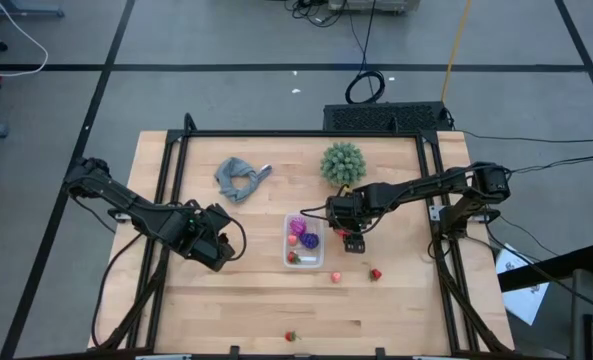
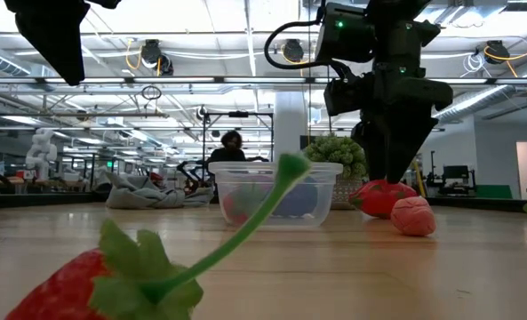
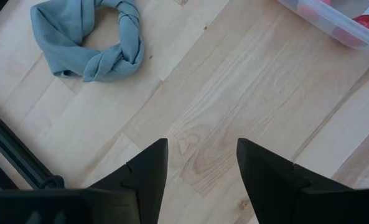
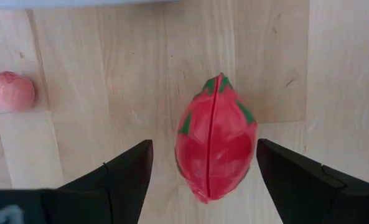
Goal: Pick and placing Produce into tupperware
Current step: Put the dragonfruit into the transparent bin
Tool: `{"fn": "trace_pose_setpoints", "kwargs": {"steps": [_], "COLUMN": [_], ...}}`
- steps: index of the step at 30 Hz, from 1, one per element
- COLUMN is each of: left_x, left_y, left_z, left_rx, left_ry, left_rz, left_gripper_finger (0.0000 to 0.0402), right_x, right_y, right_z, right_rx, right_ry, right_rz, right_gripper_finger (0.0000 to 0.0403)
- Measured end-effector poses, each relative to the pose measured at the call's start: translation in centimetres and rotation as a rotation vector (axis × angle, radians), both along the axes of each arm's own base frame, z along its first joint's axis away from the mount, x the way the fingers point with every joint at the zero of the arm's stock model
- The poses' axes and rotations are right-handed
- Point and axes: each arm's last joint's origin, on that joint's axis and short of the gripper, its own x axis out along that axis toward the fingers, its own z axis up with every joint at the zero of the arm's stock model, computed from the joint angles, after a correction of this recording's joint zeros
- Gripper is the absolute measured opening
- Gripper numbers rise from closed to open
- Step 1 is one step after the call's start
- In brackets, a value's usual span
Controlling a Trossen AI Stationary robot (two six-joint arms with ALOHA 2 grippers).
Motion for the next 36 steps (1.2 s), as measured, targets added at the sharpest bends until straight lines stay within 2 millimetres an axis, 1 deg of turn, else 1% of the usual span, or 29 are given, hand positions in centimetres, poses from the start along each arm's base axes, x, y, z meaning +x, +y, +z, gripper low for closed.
{"fn": "trace_pose_setpoints", "kwargs": {"steps": [8, 15, 36], "left_x": [0.0, 0.0, 0.0], "left_y": [0.0, 0.0, 0.0], "left_z": [0.0, 0.0, 0.0], "left_rx": [0.000, -0.004, -0.005], "left_ry": [0.000, 0.002, 0.003], "left_rz": [0.000, -0.002, -0.002], "left_gripper_finger": [0.0198, 0.0198, 0.0198], "right_x": [0.1, 0.4, 0.5], "right_y": [0.0, 0.0, 0.0], "right_z": [-0.2, -1.2, -1.2], "right_rx": [0.002, 0.002, 0.000], "right_ry": [0.002, 0.031, 0.021], "right_rz": [-0.006, 0.007, 0.020], "right_gripper_finger": [0.0279, 0.0279, 0.0279]}}
